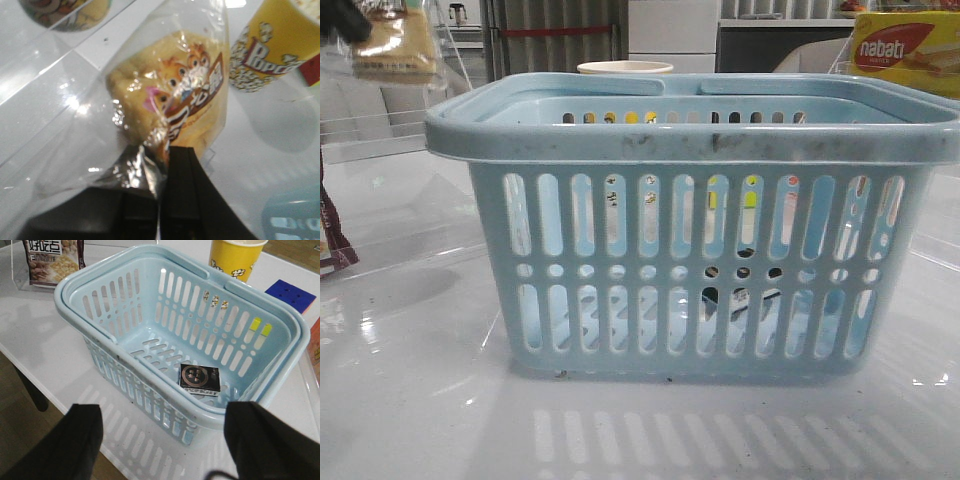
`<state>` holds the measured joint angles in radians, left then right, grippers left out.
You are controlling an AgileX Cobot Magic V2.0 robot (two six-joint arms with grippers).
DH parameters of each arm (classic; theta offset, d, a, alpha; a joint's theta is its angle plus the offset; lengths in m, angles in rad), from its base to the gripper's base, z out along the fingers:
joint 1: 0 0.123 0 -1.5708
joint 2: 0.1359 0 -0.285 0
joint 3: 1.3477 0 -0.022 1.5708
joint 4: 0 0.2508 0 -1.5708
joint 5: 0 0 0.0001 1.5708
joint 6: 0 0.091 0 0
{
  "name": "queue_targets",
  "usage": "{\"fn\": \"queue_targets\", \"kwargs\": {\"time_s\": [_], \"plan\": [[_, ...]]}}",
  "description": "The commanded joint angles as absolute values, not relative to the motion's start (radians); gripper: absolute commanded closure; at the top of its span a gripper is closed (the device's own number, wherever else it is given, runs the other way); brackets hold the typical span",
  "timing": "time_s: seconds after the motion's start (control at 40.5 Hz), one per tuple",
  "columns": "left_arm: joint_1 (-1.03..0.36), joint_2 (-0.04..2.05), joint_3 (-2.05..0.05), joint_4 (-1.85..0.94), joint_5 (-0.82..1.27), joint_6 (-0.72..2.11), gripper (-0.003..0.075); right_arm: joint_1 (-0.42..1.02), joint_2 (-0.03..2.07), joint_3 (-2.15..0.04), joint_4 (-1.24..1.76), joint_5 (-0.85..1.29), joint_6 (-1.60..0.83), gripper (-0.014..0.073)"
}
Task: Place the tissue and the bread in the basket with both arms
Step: 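Grasp the bagged bread with the left gripper and lift it toward the basket, then lower the bread over the basket and open the left gripper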
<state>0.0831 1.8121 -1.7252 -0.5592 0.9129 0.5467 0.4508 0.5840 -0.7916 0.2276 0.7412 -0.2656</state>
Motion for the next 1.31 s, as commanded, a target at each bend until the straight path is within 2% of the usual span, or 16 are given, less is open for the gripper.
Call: {"fn": "queue_targets", "kwargs": {"time_s": [0.0, 0.198, 0.42, 0.692, 0.939, 1.038, 1.186, 1.285], "plan": [[0.072, 1.693, -1.763, -0.638, 0.914, 0.549, 0.0628, 0.450, 0.585, -0.817, 0.230, 0.671, -0.275, -0.0008], [0.008, 1.581, -1.753, -0.640, 0.967, 0.580, 0.0628, 0.450, 0.585, -0.817, 0.230, 0.671, -0.275, -0.0008], [-0.179, 1.490, -1.682, -0.641, 0.967, 0.630, 0.0628, 0.450, 0.585, -0.817, 0.230, 0.671, -0.275, -0.0008], [-0.433, 1.513, -1.591, -0.640, 0.955, 0.640, 0.0628, 0.450, 0.585, -0.817, 0.230, 0.671, -0.275, -0.0008], [-0.504, 1.605, -1.584, -0.640, 0.934, 0.674, 0.0626, 0.450, 0.585, -0.817, 0.230, 0.671, -0.275, -0.0008], [-0.500, 1.636, -1.584, -0.640, 0.909, 0.674, 0.0564, 0.450, 0.585, -0.817, 0.230, 0.671, -0.275, -0.0008], [-0.500, 1.646, -1.584, -0.640, 0.897, 0.674, 0.0358, 0.450, 0.585, -0.817, 0.230, 0.671, -0.275, -0.0008], [-0.500, 1.646, -1.584, -0.640, 0.899, 0.674, 0.0284, 0.450, 0.585, -0.817, 0.230, 0.671, -0.275, -0.0008]]}}
